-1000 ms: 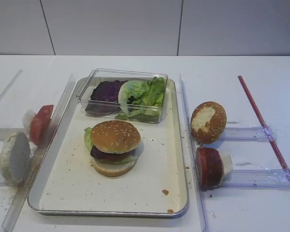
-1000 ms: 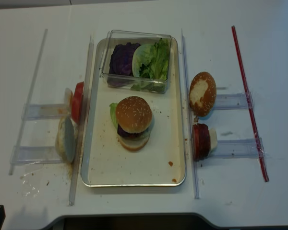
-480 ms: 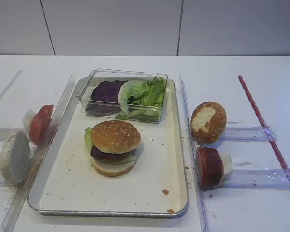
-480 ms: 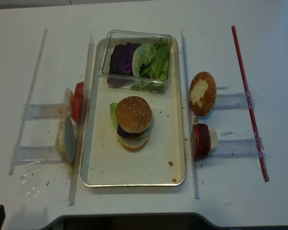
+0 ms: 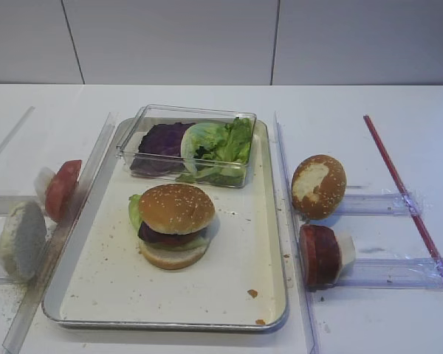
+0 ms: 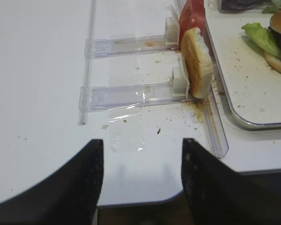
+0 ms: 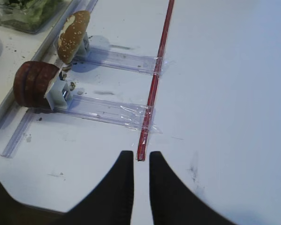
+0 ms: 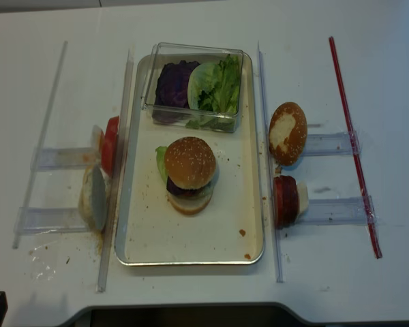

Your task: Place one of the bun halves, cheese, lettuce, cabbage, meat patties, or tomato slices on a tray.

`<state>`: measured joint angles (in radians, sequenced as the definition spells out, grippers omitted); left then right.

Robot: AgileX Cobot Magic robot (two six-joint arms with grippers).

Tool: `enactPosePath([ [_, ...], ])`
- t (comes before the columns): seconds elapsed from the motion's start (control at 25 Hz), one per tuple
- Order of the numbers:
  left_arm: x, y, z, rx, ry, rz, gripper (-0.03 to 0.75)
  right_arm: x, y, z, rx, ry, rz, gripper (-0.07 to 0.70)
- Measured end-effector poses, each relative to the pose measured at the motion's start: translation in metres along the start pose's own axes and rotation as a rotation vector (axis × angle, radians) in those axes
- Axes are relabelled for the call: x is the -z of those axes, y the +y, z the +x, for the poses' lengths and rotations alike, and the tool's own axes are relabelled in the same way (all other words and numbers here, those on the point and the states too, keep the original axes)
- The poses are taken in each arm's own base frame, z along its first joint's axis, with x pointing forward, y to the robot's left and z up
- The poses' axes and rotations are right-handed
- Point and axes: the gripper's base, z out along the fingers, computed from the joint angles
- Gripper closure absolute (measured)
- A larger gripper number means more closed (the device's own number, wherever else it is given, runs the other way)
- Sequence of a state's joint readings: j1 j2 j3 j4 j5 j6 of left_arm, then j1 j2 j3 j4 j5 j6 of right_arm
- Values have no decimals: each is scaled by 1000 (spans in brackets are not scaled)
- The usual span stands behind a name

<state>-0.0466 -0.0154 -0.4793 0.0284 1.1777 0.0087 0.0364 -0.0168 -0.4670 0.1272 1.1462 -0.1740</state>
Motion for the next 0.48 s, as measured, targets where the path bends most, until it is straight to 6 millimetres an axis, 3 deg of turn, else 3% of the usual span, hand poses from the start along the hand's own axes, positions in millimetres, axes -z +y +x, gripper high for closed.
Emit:
enactPosePath([
  [0.48, 0, 0, 0, 0, 0, 0, 357, 0, 0, 0, -2, 0, 0, 510],
])
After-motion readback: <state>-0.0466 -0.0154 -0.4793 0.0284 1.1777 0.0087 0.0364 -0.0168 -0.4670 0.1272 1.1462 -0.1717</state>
